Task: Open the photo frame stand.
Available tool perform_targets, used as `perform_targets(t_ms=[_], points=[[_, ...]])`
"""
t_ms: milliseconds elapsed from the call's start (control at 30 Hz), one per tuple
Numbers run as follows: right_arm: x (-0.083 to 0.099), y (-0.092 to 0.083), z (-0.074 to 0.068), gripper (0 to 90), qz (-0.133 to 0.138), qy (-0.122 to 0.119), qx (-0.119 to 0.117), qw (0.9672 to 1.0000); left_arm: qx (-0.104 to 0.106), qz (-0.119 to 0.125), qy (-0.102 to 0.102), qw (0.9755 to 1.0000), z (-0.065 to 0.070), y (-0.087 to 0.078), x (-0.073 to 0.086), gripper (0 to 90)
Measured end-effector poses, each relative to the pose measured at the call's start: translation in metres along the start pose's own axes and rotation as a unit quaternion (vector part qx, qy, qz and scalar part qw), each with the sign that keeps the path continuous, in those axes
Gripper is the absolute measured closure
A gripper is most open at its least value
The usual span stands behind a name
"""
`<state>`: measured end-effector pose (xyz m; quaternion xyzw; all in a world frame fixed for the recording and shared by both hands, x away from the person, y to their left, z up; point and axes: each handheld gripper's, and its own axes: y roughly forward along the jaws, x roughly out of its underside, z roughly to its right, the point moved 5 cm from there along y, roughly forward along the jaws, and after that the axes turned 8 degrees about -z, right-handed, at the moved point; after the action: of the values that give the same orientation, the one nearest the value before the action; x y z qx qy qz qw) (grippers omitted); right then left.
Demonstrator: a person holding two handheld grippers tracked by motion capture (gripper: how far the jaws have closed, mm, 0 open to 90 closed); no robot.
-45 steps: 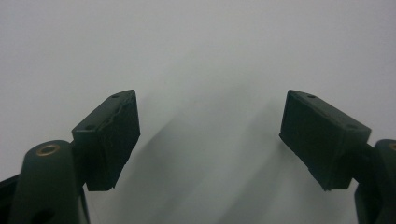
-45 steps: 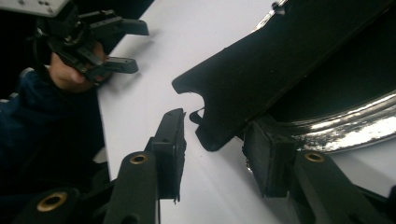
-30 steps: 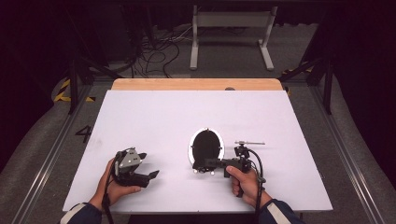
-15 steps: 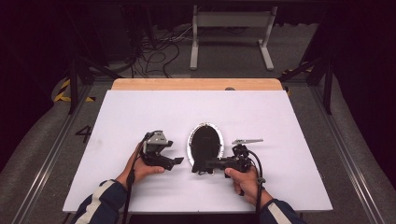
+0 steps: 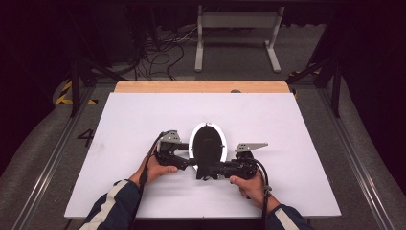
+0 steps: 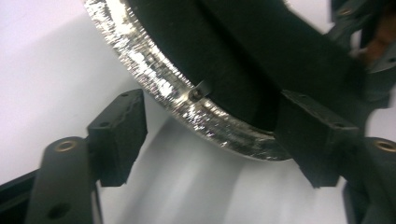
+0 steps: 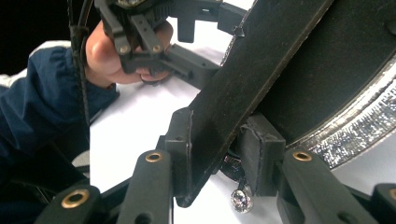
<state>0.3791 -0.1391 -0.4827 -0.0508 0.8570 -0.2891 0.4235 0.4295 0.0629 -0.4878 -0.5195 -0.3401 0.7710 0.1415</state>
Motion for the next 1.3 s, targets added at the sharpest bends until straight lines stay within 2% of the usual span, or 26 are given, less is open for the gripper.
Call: perform_targets(t_ms=[133,200,433,600,767,967,1033,1233,1300], points=[[0.000,0.000,-0.001,66.7,-0.002,-0.011,0.004,0.9999,-0.003,-0.006,0.021,0.9998,0.002,-0.002,0.000,27.5],[0.000,0.000,-0.001,66.7,-0.003,-0.012,0.003,0.9999,-0.019,-0.007,0.019,0.9996,0.001,-0.003,0.000,35.2],[0.000,-0.001,-0.001,66.9,-0.006,-0.013,0.010,0.9998,-0.021,0.013,0.016,0.9996,0.002,-0.009,-0.001,45.0],[0.000,-0.001,0.002,70.1,-0.007,-0.012,0.027,0.9995,-0.049,0.038,0.035,0.9975,0.007,-0.017,-0.006,54.4],[0.000,-0.001,0.001,72.1,-0.010,-0.018,0.038,0.9991,-0.060,0.044,0.044,0.9962,0.010,-0.018,-0.008,56.2],[0.001,-0.003,0.000,76.6,-0.019,-0.029,0.041,0.9985,-0.084,0.048,0.072,0.9927,0.020,-0.021,-0.009,58.2],[0.002,-0.003,-0.002,77.4,-0.019,-0.032,0.041,0.9985,-0.086,0.052,0.075,0.9922,0.023,-0.023,-0.008,59.6],[-0.001,-0.005,-0.006,78.6,-0.012,-0.041,0.039,0.9983,-0.064,0.057,0.085,0.9926,0.030,-0.027,-0.006,64.5],[-0.001,-0.005,-0.006,78.2,-0.012,-0.043,0.042,0.9981,-0.042,0.050,0.083,0.9944,0.029,-0.024,-0.004,64.9]])
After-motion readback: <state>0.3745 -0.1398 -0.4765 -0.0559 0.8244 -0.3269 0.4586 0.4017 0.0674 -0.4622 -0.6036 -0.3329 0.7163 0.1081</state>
